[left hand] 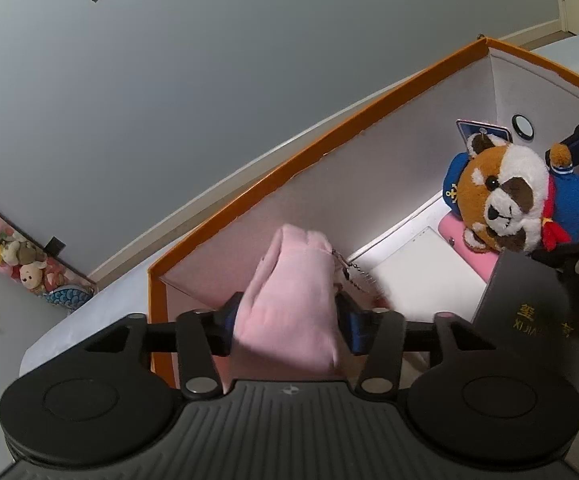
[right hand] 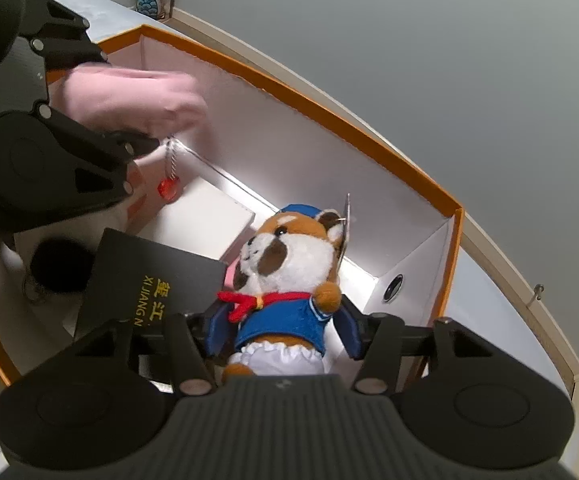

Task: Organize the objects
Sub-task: 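Lower both items into the shoebox and open both grippers, then withdraw both grippers from the shoebox toward the brown box and tape measure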

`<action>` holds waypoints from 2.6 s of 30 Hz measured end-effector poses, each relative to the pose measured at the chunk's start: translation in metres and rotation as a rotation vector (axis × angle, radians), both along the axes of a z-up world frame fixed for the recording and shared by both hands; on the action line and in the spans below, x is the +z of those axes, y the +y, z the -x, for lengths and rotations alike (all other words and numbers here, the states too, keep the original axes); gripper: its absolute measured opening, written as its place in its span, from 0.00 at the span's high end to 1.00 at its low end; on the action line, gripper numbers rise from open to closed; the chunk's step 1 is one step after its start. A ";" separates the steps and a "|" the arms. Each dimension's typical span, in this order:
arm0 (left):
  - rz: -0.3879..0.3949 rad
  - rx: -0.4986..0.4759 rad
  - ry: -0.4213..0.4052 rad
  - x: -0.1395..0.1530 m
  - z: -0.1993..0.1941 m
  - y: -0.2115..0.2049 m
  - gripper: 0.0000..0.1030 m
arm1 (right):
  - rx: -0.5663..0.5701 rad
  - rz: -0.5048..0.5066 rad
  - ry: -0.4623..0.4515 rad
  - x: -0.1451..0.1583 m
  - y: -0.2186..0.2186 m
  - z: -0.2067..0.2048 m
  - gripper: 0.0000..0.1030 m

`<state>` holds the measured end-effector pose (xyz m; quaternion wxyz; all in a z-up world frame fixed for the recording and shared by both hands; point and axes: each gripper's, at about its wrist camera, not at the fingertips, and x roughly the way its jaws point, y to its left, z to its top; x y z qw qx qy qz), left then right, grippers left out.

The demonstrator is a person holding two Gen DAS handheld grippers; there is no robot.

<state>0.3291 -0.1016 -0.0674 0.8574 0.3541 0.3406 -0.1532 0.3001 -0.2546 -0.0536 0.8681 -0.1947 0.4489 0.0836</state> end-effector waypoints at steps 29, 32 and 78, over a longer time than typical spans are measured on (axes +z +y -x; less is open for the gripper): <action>0.182 0.012 -0.115 0.055 0.038 0.021 0.26 | -0.035 -0.090 -0.142 0.049 0.000 0.047 0.22; 0.204 0.014 -0.125 0.063 0.045 0.027 0.26 | -0.034 -0.107 -0.151 0.056 0.002 0.058 0.22; 0.535 0.191 -0.046 0.046 0.186 0.109 0.26 | -0.058 -0.258 -0.150 0.044 0.015 0.164 0.20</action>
